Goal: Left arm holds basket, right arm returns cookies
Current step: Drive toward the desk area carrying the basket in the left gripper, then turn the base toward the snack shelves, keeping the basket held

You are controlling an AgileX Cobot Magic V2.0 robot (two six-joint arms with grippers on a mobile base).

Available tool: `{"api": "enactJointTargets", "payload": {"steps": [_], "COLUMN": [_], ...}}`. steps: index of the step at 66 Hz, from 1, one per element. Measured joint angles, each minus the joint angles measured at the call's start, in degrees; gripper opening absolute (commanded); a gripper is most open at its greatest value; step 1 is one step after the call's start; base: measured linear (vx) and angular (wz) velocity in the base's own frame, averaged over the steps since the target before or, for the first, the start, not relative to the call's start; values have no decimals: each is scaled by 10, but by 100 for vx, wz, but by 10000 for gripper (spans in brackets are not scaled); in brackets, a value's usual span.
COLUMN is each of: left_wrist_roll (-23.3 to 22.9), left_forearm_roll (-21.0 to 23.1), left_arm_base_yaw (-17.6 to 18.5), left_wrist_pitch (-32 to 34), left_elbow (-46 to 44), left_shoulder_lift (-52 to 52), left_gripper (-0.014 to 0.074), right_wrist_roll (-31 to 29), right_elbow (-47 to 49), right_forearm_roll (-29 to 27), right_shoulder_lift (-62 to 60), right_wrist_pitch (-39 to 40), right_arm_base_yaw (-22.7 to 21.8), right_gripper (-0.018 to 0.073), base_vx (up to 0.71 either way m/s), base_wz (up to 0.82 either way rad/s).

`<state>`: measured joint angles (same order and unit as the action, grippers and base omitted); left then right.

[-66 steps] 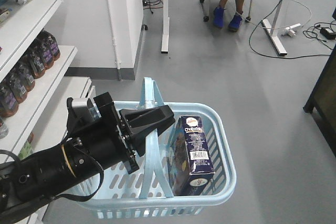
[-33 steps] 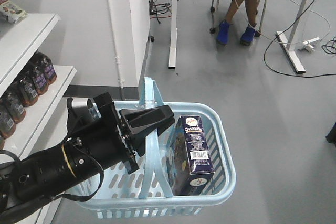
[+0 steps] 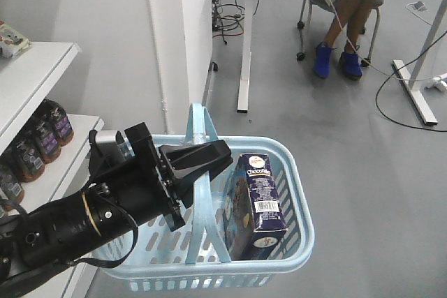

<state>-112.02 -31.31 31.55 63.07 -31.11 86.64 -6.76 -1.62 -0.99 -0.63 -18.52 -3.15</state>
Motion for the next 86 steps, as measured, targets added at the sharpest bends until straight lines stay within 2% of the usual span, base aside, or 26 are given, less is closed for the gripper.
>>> {"api": "enactJointTargets", "payload": {"steps": [38,86], "left_wrist_roll": [0,0], "left_forearm_roll": [0,1], "left_arm_base_yaw": [0,0], "left_wrist_pitch": [0,0], "left_elbow": [0,0], "left_shoulder_lift": [0,0], "left_gripper": [-3,-3], "right_wrist_roll": [0,0], "right_elbow": [0,0], "right_forearm_roll": [0,0], "right_shoulder_lift": [0,0], "right_wrist_pitch": [0,0], "right_arm_base_yaw": [0,0], "right_gripper": [4,4], "base_vx": [26,6], "base_wz": [29,39]}}
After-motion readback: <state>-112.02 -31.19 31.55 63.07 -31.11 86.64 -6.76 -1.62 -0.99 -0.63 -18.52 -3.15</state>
